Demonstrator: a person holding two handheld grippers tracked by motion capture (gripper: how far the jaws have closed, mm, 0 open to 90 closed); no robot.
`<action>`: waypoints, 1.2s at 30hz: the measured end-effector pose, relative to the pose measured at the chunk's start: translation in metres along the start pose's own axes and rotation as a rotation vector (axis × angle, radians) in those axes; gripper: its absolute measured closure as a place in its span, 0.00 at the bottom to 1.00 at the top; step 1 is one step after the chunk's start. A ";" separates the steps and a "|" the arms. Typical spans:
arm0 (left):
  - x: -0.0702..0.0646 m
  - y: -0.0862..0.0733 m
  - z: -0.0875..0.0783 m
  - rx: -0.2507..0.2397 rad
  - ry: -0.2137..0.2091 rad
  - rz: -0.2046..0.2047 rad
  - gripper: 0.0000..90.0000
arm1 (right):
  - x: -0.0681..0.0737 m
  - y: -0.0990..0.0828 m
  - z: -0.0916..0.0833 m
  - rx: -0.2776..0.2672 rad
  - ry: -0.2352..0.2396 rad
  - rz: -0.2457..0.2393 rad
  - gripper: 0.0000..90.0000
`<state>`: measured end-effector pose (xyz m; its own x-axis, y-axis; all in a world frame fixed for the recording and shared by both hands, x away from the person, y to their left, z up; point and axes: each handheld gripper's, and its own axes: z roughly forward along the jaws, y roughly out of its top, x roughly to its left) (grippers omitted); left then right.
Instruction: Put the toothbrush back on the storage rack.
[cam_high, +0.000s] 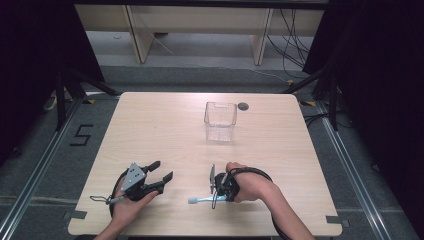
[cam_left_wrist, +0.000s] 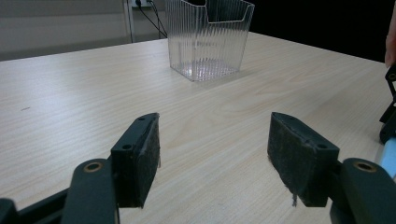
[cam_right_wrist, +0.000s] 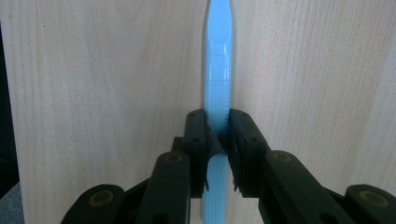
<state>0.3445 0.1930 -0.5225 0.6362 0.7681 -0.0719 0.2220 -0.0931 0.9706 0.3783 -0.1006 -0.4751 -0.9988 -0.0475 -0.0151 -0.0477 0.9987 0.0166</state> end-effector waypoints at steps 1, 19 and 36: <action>0.000 0.000 0.000 0.000 0.000 0.000 0.38 | 0.000 0.000 0.001 -0.006 0.001 -0.014 0.87; 0.001 0.000 0.000 -0.002 -0.002 -0.007 0.38 | -0.001 -0.003 -0.001 -0.021 0.024 0.005 0.88; 0.001 0.000 0.000 -0.005 -0.001 -0.009 0.38 | 0.002 -0.020 -0.012 -0.136 -0.016 0.052 0.88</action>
<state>0.3447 0.1939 -0.5226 0.6353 0.7680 -0.0810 0.2243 -0.0832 0.9710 0.3774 -0.1208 -0.4636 -0.9996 0.0056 -0.0270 0.0014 0.9882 0.1529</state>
